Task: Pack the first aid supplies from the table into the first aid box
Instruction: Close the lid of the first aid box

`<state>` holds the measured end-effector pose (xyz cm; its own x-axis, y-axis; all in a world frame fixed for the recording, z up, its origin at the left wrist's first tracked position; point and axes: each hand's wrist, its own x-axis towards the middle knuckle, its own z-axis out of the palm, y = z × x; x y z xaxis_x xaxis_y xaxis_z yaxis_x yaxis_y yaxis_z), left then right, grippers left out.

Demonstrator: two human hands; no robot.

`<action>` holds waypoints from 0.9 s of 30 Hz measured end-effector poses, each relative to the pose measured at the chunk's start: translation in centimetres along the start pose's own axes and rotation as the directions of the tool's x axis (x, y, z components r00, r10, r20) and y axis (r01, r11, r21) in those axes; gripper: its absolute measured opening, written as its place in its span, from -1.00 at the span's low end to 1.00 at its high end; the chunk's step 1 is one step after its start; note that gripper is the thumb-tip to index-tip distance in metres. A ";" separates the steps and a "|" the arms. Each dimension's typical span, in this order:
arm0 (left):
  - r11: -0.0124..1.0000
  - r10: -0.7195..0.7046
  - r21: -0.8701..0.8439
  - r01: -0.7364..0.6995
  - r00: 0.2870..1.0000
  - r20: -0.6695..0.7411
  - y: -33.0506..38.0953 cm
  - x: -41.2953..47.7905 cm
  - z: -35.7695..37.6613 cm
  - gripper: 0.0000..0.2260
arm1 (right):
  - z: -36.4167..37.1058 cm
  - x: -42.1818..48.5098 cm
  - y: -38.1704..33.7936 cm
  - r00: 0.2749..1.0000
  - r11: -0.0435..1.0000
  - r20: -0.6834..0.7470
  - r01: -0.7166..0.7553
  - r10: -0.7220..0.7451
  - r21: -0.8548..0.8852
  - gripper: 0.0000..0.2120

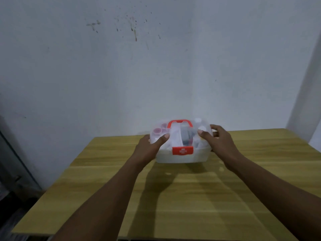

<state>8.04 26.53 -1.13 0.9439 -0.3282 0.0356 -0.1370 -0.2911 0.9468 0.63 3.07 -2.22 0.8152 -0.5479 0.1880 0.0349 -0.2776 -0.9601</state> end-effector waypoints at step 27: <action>0.978 -0.090 0.194 0.076 0.994 0.065 1.2 13.4 9.4 0.04 | -4.8 13.4 3.8 0.981 0.957 0.063 -0.164 0.184 -0.237 -0.26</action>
